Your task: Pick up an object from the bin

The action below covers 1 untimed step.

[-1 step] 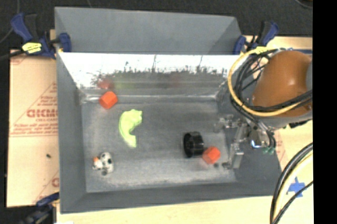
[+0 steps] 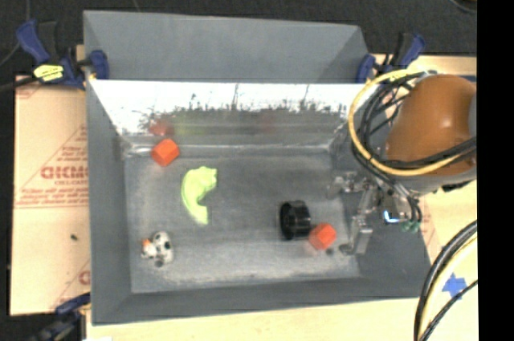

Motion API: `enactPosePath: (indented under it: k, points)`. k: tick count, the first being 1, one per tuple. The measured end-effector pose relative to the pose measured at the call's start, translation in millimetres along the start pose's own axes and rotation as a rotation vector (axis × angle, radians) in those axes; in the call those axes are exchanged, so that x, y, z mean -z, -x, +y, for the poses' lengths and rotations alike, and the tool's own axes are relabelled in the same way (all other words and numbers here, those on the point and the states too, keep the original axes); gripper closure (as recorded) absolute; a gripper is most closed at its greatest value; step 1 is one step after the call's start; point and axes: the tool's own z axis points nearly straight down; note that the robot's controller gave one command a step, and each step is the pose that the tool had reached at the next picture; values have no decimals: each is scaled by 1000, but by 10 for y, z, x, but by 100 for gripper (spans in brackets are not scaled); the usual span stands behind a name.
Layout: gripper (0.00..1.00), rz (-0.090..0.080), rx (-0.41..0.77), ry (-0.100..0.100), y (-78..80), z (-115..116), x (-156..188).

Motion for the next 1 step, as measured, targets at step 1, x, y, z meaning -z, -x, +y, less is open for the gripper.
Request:
enactPosePath:
  k: [1]
  points:
    - [0,-2,-84,1,0,134,-557]
